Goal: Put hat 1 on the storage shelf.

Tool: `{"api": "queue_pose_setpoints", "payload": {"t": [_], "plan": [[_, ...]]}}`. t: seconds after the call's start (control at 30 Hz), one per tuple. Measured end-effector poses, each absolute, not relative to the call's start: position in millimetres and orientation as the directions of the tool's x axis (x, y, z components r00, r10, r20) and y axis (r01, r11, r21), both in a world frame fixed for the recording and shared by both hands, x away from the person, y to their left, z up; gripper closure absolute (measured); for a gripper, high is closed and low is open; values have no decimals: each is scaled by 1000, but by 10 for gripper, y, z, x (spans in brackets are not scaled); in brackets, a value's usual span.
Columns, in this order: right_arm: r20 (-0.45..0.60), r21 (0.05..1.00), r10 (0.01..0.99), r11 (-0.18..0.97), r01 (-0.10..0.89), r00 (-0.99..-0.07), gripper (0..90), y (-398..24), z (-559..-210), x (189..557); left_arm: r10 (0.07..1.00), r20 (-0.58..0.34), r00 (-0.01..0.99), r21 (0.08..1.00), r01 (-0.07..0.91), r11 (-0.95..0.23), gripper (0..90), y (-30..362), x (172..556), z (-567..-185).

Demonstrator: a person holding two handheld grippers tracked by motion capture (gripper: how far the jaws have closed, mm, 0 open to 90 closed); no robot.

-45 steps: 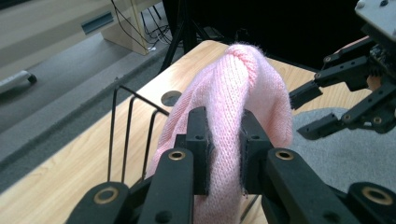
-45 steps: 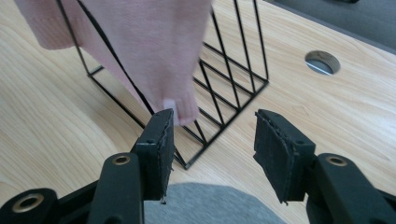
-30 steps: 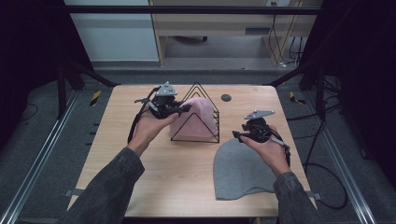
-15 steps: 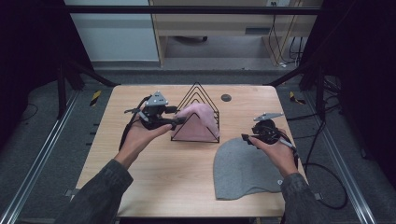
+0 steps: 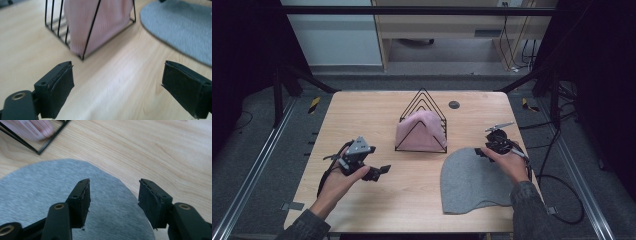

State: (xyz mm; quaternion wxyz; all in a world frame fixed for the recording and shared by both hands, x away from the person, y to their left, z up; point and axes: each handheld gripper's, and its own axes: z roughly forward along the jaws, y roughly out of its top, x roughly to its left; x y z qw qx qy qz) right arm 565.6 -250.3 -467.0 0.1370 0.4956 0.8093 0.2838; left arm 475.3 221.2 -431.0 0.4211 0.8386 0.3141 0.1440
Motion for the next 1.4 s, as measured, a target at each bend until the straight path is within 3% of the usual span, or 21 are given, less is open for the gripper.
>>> {"api": "queue_pose_setpoints", "payload": {"t": [0.23,0.4,0.6,0.83,1.03,1.4], "plan": [[74,582,890,327,744,-449,442,-2564,-4797,5637,712,-7,702,769,459,-444,103,2499,4589,-4450],[53,584,888,343,736,-456,568,-2549,-4822,5615,751,-20,660,783,477,-398,107,2640,4610,-4456],[25,564,883,374,736,-468,628,-2501,-4822,5603,761,-14,649,776,487,-401,107,2669,4639,-4489],[68,570,868,370,733,-491,844,-2497,-4829,5577,759,-10,651,772,487,-408,107,2675,4661,-4510],[123,634,852,327,701,-509,858,-2465,-4740,5480,760,-9,650,775,485,-405,98,2694,4689,-4529],[104,755,758,362,547,-644,857,-2213,-4223,5035,765,-85,639,776,524,-352,79,2764,4751,-4584]]}}
